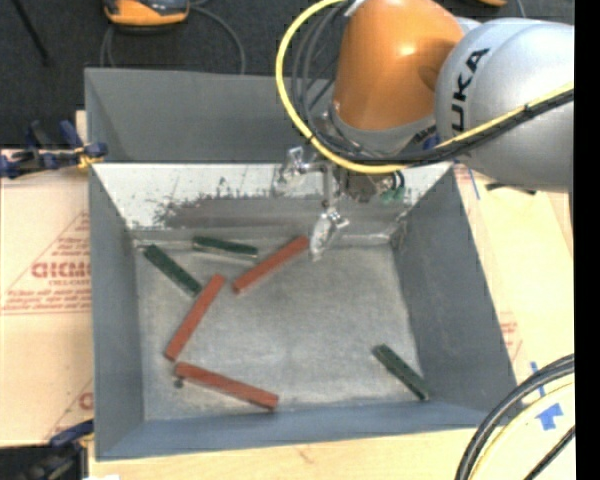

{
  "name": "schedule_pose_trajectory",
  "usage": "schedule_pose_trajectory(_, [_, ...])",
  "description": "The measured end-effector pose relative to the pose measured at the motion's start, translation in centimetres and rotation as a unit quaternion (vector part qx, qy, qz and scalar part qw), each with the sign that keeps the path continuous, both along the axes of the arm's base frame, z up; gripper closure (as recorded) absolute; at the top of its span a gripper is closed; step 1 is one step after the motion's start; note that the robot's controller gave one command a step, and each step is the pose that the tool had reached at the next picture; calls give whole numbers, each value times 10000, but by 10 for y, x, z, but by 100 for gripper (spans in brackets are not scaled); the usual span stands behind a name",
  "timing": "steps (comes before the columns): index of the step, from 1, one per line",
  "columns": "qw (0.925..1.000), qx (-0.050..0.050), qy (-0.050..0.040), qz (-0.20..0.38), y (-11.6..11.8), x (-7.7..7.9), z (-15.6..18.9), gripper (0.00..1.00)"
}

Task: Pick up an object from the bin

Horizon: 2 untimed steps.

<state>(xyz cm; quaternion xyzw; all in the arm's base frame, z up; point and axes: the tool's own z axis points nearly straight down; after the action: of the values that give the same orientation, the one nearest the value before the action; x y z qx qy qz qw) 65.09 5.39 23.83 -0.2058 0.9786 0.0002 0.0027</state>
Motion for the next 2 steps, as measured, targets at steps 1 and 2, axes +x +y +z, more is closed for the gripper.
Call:
schedule_pose_trajectory(1, [10000,1,0,-1,0,0,0,0])
schedule_pose_trajectory(2, [10000,4,-26,4,-1,-2,-62,0])
